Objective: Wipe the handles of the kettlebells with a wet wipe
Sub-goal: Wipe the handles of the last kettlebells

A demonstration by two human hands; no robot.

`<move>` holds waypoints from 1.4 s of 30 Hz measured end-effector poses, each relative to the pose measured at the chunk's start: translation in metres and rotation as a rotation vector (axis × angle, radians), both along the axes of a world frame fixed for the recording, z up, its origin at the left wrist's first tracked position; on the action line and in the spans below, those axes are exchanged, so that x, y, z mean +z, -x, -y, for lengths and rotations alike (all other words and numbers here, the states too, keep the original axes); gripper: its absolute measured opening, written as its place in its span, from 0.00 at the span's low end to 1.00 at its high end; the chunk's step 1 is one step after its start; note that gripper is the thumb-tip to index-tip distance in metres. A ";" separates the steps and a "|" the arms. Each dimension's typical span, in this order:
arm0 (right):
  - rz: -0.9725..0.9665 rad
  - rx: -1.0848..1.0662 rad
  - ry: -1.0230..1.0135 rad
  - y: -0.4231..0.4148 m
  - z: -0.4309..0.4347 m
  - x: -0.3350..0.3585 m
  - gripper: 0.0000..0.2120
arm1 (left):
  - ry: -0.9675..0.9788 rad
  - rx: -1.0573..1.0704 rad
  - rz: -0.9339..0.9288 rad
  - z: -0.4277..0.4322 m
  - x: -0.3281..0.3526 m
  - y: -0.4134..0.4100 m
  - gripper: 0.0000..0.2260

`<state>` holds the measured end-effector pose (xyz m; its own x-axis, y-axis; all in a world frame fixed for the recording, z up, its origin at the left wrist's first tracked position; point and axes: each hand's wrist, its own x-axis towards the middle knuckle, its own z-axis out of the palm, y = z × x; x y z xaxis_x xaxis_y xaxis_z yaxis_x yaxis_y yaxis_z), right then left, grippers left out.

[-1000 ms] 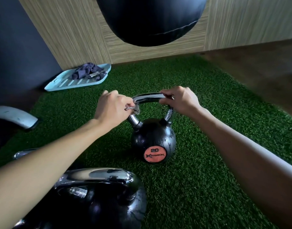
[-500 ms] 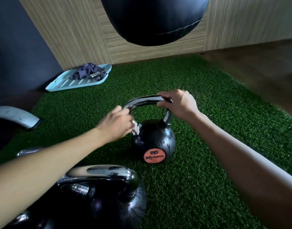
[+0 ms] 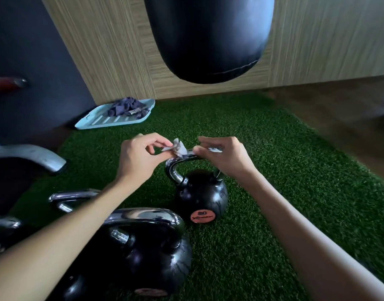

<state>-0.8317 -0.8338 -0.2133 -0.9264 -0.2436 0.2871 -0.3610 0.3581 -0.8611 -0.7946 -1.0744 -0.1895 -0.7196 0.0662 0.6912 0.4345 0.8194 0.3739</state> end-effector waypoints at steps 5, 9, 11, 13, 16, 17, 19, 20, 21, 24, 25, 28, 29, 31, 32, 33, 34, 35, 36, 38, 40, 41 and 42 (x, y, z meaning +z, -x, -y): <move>0.291 0.255 0.162 -0.017 -0.001 0.019 0.13 | 0.054 -0.061 -0.011 -0.018 0.006 -0.010 0.10; 0.299 0.293 0.157 -0.018 0.000 0.014 0.10 | 0.192 -0.092 -0.009 -0.024 0.010 -0.008 0.11; 0.317 0.293 0.177 -0.019 -0.005 0.011 0.06 | 0.304 -0.132 -0.007 -0.025 0.012 -0.007 0.16; 0.287 0.194 0.209 -0.016 -0.011 0.004 0.06 | 0.468 -0.049 0.048 -0.025 0.012 -0.004 0.32; 0.171 -0.101 0.226 0.000 -0.026 -0.009 0.05 | 0.553 0.225 0.355 -0.017 0.000 0.002 0.43; 0.156 -0.154 0.203 0.007 -0.030 -0.012 0.06 | 0.526 0.261 0.459 -0.013 -0.006 0.006 0.45; 0.188 -0.124 0.203 0.018 -0.035 -0.016 0.06 | 0.463 0.250 0.532 -0.009 -0.016 0.019 0.43; 0.227 -0.077 0.210 0.023 -0.036 -0.018 0.06 | 0.441 0.243 0.522 -0.008 -0.017 0.025 0.40; 0.268 -0.026 0.220 0.028 -0.037 -0.021 0.06 | 0.434 0.242 0.507 -0.007 -0.016 0.032 0.36; 0.319 0.053 0.183 0.042 -0.040 -0.027 0.11 | 0.493 0.219 0.513 0.000 -0.015 0.051 0.31; 0.327 0.071 0.177 0.046 -0.041 -0.030 0.11 | 0.522 0.205 0.508 0.003 -0.015 0.055 0.30; 0.307 0.106 0.176 0.048 -0.041 -0.033 0.07 | 0.587 0.136 0.464 0.009 -0.016 0.066 0.29; 0.291 0.101 0.201 0.046 -0.039 -0.035 0.06 | 0.594 0.105 0.464 0.009 -0.014 0.069 0.29; 0.275 0.070 0.246 0.041 -0.032 -0.041 0.05 | 0.649 0.084 0.444 0.010 -0.011 0.075 0.27; 0.264 0.054 0.252 0.035 -0.029 -0.043 0.05 | 0.686 0.100 0.421 0.011 -0.011 0.078 0.27; 0.242 0.038 0.251 0.029 -0.026 -0.048 0.05 | 0.703 0.115 0.409 0.014 -0.011 0.081 0.25; 0.214 0.019 0.238 0.022 -0.023 -0.053 0.05 | 0.690 0.110 0.398 0.017 -0.014 0.086 0.23; 0.188 -0.010 0.211 0.014 -0.020 -0.056 0.05 | 0.668 0.091 0.398 0.018 -0.015 0.091 0.21; 0.158 -0.037 0.176 0.004 -0.017 -0.057 0.07 | 0.655 0.064 0.398 0.017 -0.016 0.094 0.20; 0.114 -0.064 0.165 -0.013 -0.010 -0.056 0.08 | 0.647 0.016 0.378 0.011 -0.014 0.103 0.17; 0.112 -0.067 0.181 -0.024 0.000 -0.056 0.05 | 0.635 0.020 0.397 0.002 -0.011 0.110 0.17; 0.098 -0.070 0.158 -0.027 0.005 -0.057 0.04 | 0.624 0.030 0.410 -0.002 -0.010 0.112 0.16; 0.085 -0.071 0.131 -0.031 0.010 -0.057 0.03 | 0.615 0.034 0.408 -0.005 -0.011 0.114 0.16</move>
<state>-0.8010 -0.8437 -0.2701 -0.9621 -0.1425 0.2323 -0.2631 0.2626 -0.9284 -0.9083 -1.0691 -0.2001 -0.9199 0.3287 0.2137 0.3299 0.9435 -0.0313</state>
